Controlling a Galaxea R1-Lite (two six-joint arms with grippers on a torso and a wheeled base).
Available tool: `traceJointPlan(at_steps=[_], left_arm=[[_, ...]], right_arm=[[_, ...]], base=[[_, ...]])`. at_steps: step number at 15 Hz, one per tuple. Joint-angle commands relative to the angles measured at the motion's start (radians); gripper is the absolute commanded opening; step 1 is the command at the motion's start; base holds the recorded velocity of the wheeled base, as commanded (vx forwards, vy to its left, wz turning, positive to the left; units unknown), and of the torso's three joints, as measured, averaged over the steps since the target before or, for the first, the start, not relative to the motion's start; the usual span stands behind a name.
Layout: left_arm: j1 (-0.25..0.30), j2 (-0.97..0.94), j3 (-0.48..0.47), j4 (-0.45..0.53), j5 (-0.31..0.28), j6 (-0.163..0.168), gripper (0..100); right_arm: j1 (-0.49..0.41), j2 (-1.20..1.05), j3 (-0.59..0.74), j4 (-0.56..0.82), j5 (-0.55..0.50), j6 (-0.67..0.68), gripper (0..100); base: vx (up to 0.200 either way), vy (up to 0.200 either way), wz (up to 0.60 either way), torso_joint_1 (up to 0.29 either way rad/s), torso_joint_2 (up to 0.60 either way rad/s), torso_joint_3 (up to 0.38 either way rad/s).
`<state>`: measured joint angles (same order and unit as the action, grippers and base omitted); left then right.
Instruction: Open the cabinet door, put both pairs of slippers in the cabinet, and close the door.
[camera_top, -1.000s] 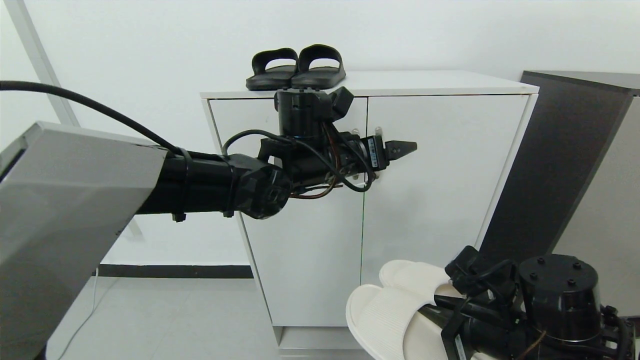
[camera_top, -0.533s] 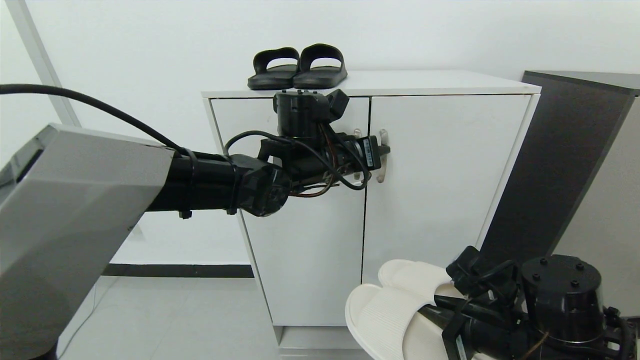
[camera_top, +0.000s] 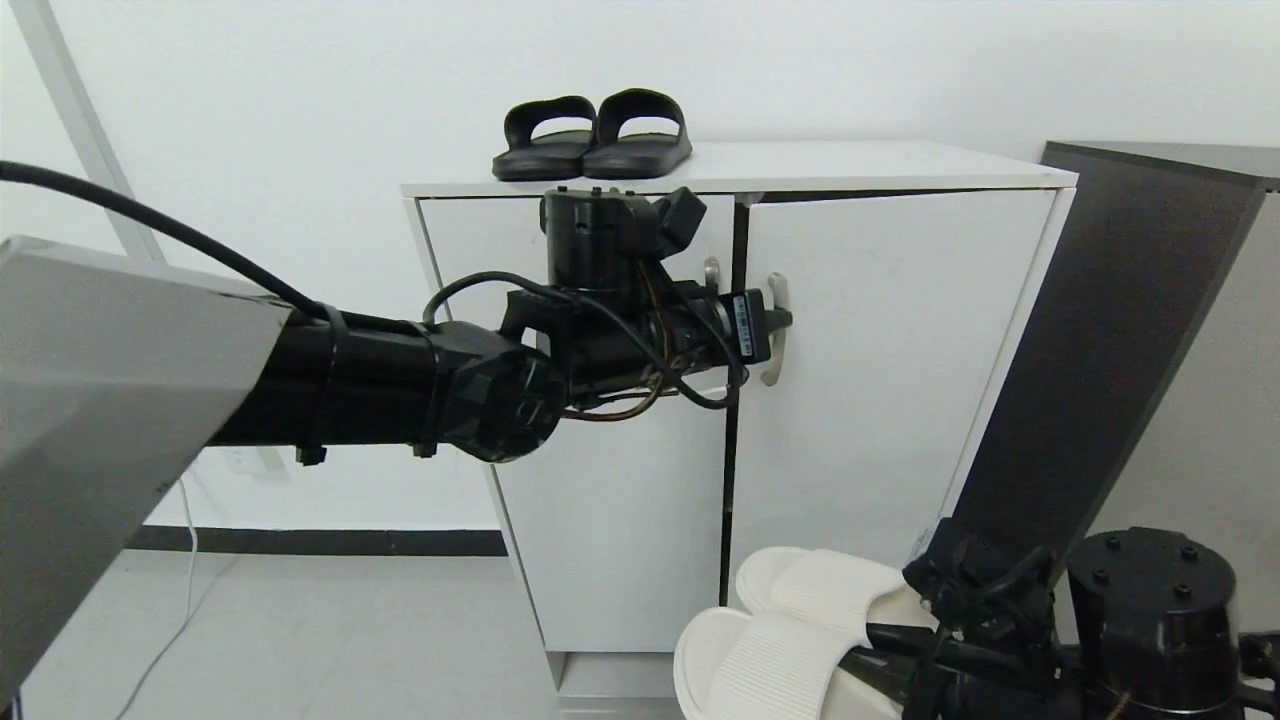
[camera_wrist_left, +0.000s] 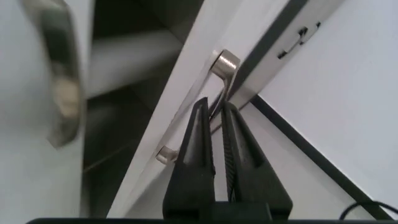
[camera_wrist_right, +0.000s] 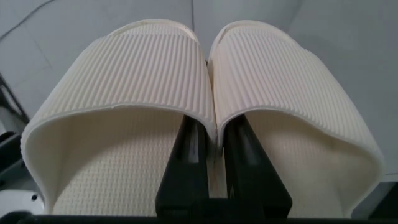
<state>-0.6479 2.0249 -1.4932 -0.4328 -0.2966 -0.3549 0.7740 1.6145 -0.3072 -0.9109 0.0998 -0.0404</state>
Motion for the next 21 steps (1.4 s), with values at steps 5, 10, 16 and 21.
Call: traceJointPlan(at_steps=[5, 10, 16, 21], left_arm=[[-0.055, -0.169, 0.208, -0.078, 0.004, 0.019, 0], [0.001, -0.140, 0.218, -0.185, -0.001, -0.021, 0], [0.036, -0.003, 0.076, -0.198, 0.004, -0.081, 0], [0.024, 0.057, 0.011, -0.198, 0.048, -0.082, 0]], right_arm=[[0.004, -0.034, 0.046, 0.000, 0.047, -0.038, 0], [0.007, -0.028, 0.046, 0.001, 0.047, -0.039, 0], [0.022, -0.019, 0.062, 0.004, 0.047, -0.052, 0], [0.024, -0.007, 0.080, 0.004, 0.049, -0.075, 0]], base=[[0.000, 0.000, 0.00, 0.000, 0.00, 0.000], [0.000, 0.000, 0.00, 0.000, 0.00, 0.000], [0.000, 0.000, 0.00, 0.000, 0.00, 0.000], [-0.080, 0.000, 0.00, 0.000, 0.00, -0.001]])
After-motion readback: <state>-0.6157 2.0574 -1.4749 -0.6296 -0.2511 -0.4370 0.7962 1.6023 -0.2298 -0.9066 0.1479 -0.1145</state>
